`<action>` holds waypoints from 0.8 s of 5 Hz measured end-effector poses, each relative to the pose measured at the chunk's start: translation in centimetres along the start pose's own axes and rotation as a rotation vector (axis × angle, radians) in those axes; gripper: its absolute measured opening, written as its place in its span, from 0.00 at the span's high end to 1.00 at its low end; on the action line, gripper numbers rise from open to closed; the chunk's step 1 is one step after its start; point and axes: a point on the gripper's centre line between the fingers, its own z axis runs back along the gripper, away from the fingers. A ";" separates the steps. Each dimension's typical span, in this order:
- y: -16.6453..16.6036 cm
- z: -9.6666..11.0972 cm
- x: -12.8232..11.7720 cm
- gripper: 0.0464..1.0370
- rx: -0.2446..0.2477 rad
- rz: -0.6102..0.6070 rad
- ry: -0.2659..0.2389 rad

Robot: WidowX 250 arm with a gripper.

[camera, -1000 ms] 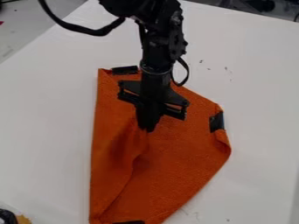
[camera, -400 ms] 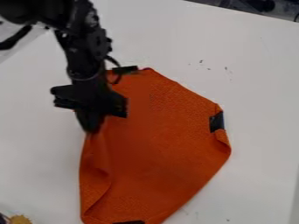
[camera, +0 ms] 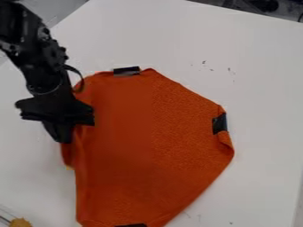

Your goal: Unfold the cloth from right to left

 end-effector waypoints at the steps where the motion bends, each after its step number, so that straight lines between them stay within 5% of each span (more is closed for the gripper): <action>1: 1.6 -0.2 -0.1 0.98 0.013 -0.007 0.000; 3: 5.3 0.7 0.2 0.95 0.060 -0.042 0.022; 4: 6.3 1.6 1.1 0.79 0.055 -0.080 0.016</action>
